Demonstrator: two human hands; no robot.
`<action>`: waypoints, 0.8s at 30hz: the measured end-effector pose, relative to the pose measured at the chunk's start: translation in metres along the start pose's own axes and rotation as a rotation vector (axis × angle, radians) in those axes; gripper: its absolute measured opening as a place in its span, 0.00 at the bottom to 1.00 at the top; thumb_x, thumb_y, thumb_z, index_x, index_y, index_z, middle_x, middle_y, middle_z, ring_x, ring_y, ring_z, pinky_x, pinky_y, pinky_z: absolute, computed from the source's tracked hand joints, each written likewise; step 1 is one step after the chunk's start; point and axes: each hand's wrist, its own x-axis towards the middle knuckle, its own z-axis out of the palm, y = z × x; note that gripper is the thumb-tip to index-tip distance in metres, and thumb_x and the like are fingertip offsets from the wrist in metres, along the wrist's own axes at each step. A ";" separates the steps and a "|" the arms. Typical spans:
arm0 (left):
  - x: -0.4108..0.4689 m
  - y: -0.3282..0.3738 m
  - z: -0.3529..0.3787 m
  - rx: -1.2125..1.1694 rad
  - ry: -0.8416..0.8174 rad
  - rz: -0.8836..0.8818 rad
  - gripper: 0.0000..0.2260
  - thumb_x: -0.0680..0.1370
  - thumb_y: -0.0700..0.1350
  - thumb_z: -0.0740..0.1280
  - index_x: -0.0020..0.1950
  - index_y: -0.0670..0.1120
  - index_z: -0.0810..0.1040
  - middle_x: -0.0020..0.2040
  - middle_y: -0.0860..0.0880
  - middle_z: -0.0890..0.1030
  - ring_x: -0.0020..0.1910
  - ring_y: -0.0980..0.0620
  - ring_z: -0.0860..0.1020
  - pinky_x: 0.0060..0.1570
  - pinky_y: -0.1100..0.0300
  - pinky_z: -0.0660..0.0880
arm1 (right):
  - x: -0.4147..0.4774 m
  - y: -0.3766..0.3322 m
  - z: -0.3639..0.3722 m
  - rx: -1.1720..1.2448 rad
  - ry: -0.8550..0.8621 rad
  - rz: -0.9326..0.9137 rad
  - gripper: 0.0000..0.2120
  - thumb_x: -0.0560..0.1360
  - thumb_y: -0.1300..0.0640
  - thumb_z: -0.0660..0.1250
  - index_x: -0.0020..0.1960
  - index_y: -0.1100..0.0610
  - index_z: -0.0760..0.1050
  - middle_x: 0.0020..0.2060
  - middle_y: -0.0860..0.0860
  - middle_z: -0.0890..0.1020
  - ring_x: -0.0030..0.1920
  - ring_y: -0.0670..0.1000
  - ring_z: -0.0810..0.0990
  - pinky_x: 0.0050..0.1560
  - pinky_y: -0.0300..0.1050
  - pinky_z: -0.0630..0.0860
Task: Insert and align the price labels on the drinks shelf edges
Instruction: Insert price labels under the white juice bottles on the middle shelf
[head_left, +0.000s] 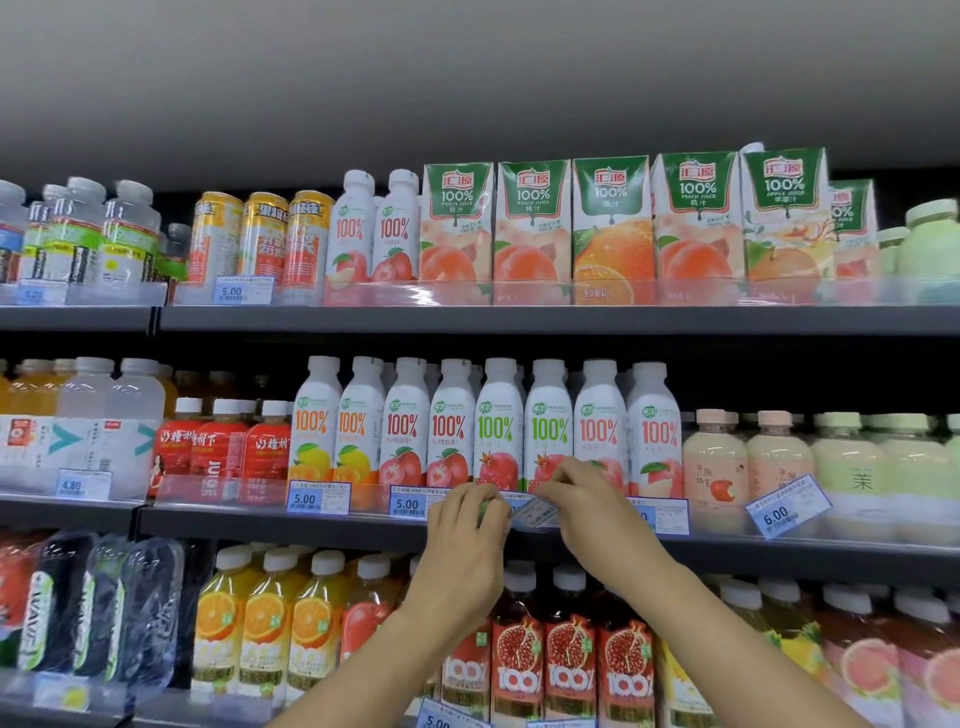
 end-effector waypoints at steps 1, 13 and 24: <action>0.001 0.000 0.000 0.000 0.002 -0.005 0.06 0.81 0.43 0.56 0.55 0.47 0.70 0.60 0.48 0.74 0.61 0.46 0.71 0.57 0.54 0.63 | 0.000 -0.001 0.001 -0.011 -0.002 -0.002 0.18 0.73 0.69 0.67 0.61 0.57 0.80 0.44 0.52 0.75 0.47 0.53 0.73 0.42 0.51 0.76; -0.009 -0.041 -0.021 0.038 -0.079 0.201 0.03 0.80 0.42 0.63 0.53 0.48 0.73 0.42 0.50 0.74 0.42 0.52 0.66 0.41 0.57 0.58 | -0.010 -0.050 -0.015 0.254 -0.102 -0.086 0.12 0.78 0.51 0.64 0.61 0.43 0.76 0.51 0.37 0.78 0.55 0.42 0.72 0.58 0.43 0.70; -0.049 -0.177 -0.096 0.037 0.082 0.185 0.08 0.82 0.48 0.60 0.57 0.48 0.75 0.50 0.51 0.79 0.49 0.50 0.75 0.51 0.57 0.66 | 0.055 -0.169 0.049 0.277 0.081 0.032 0.05 0.77 0.56 0.69 0.51 0.52 0.83 0.40 0.42 0.80 0.42 0.41 0.74 0.45 0.38 0.71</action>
